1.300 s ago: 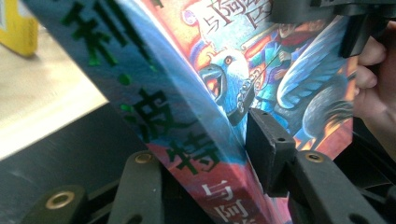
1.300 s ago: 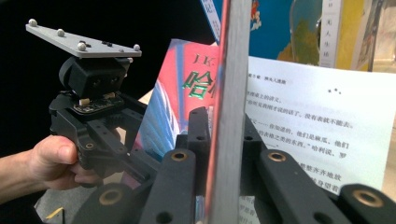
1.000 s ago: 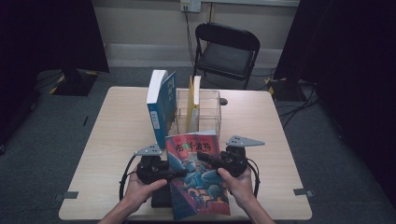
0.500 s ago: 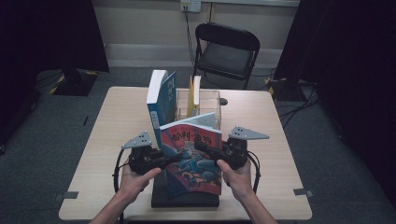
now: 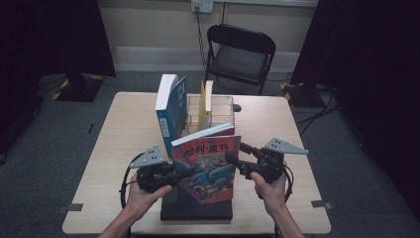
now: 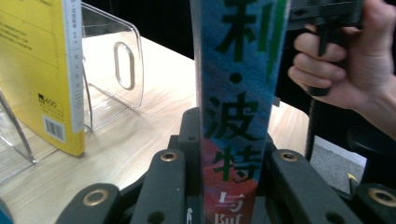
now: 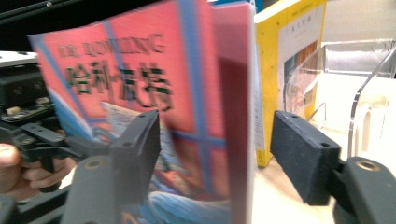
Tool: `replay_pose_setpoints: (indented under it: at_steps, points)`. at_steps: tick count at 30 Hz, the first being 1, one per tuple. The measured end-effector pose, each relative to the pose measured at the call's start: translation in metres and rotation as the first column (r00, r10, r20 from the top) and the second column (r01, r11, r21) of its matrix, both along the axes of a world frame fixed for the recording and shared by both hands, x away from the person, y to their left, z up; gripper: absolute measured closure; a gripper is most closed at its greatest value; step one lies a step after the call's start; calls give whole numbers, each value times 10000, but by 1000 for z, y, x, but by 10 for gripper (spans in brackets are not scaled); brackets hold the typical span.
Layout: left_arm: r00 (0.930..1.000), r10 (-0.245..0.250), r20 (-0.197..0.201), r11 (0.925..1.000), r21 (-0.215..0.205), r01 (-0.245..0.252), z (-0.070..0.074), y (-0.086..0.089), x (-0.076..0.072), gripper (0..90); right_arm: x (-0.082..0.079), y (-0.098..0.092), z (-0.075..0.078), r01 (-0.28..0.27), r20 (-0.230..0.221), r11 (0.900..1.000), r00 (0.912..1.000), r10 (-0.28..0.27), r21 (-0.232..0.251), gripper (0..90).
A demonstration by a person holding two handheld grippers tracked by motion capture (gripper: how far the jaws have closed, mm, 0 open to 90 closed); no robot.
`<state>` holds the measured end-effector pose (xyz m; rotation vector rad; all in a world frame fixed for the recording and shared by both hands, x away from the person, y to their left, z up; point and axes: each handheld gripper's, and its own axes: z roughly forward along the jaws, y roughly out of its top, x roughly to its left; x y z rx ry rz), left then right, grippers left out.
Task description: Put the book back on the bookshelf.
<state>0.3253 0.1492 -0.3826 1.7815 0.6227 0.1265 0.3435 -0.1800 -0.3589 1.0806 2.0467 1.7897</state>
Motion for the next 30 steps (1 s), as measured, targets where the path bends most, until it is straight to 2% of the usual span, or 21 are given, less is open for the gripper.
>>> replay_pose_setpoints:
  at_steps: [3, 7, 9, 10, 11, 12, 14, 17, 20, 23, 24, 26, 30]
  points:
    - [9997, -196, 145, 9998, 12, 195, 0, 0, -4, 745, 8, 0, -3, -173, -111, 9996, 9998, 175, 212, 288]
    - [9985, -414, 350, 9991, 14, 414, 1, -1, -10, 744, 18, 3, -6, -622, -156, 9951, 9979, 636, 766, 234]
    - [9984, -433, 359, 9991, 6, 433, 1, -1, -10, 744, 24, 6, -6, -1112, -256, 9881, 9931, 1145, 1062, 245]
    - [9985, -435, 338, 9990, -8, 436, 1, -1, -10, 743, 25, 7, -6, -1409, -228, 9840, 9893, 1442, 1086, 298]
    - [9987, -408, 319, 9992, 28, 408, 1, 0, -10, 744, 27, 8, -6, -1852, -204, 9760, 9818, 1887, 1148, 317]
    - [9987, -398, 302, 9992, 10, 398, 1, 0, -10, 743, 28, 11, -7, -1952, -220, 9746, 9798, 1987, 1093, 316]
    - [9994, -250, 221, 9997, 9, 250, 1, 1, -8, 744, 28, 14, -5, -1786, -184, 9800, 9833, 1808, 873, 358]
    - [9999, -56, 151, 10000, 18, 56, 0, 4, -4, 746, 27, 15, 0, -1628, -218, 9847, 9861, 1645, 625, 467]
    - [9995, -34, 318, 9999, 108, 30, 1, 5, -1, 748, 27, 17, 4, -1451, -138, 9884, 9892, 1458, 445, 476]
    - [9949, 389, 934, 9988, 255, -415, 5, 3, -1, 748, 26, 16, 10, -1456, 82, 9871, 9893, 1453, 672, 490]
    - [9945, 402, 964, 9989, 211, -425, 5, 3, 0, 747, 25, 15, 14, -1479, 238, 9860, 9889, 1465, 770, 490]
    - [9946, 540, 891, 9981, 236, -563, 3, 2, 1, 743, 23, 16, 15, -1501, 282, 9858, 9885, 1483, 748, 491]
    - [9949, 478, 886, 9988, 21, -482, 2, -1, 1, 719, 19, 13, 12, -1578, 315, 9846, 9873, 1559, 754, 491]
